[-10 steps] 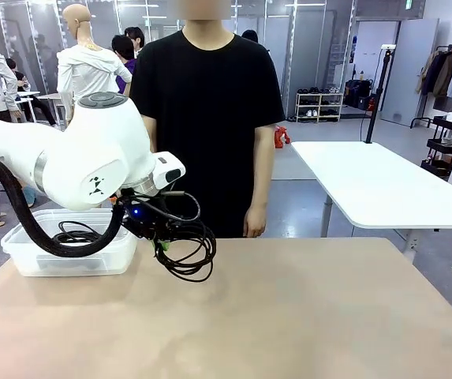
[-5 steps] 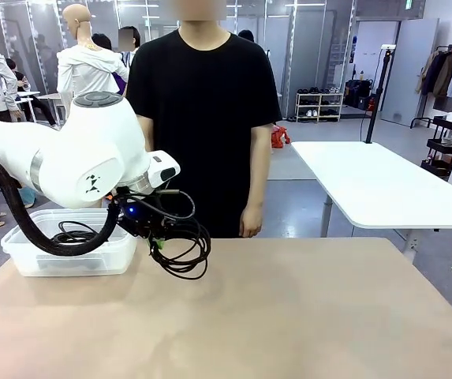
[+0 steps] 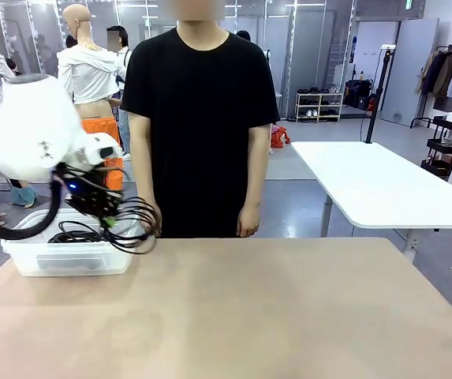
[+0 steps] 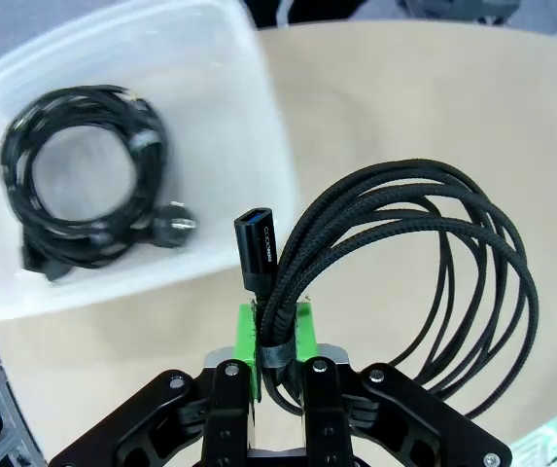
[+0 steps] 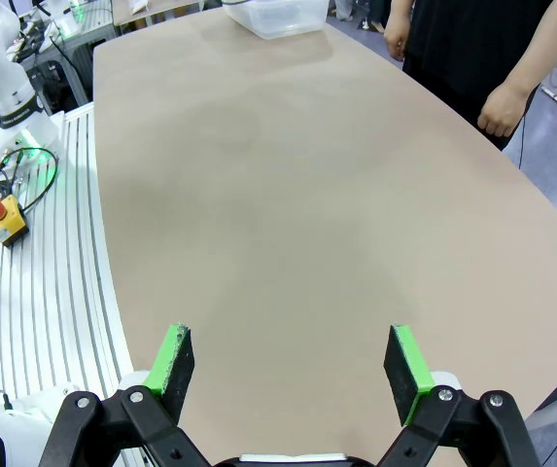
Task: Organize and store the cables.
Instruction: Place the USB Extension Cable into the Organizing box.
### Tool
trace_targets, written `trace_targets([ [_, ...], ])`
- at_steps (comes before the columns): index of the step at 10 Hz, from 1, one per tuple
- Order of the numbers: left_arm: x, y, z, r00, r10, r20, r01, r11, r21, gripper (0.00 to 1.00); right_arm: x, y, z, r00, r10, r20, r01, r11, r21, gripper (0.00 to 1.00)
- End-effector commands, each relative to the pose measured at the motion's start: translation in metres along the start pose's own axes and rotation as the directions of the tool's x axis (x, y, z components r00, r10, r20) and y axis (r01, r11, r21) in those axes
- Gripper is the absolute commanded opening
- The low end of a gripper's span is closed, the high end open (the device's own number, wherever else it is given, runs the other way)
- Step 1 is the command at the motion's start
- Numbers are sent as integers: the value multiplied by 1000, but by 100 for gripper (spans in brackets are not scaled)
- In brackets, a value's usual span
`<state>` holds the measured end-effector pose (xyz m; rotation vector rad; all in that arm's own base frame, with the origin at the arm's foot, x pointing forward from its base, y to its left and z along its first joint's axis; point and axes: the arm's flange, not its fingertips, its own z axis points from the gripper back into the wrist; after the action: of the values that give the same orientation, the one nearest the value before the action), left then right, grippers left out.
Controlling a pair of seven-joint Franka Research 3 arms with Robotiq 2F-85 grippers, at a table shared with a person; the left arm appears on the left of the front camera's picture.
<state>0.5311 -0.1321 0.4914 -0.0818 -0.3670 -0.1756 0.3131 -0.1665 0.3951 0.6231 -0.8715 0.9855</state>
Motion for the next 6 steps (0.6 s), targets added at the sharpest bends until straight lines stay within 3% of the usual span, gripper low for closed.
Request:
trace_targets([
  [1, 11, 42, -4, 999, -11, 34, 12, 999, -33, 18, 2, -2, 0, 1000, -6, 16, 6, 1000, -4, 100],
  [4, 28, 101, -22, 996, 32, 87, -29, 999, -38, 18, 2, -2, 0, 1000, -6, 16, 6, 1000, -4, 100],
  [6, 56, 129, -30, 984, 148, 94, -148, 989, -12, 18, 2, -2, 0, 1000, -6, 16, 6, 1000, -4, 100],
])
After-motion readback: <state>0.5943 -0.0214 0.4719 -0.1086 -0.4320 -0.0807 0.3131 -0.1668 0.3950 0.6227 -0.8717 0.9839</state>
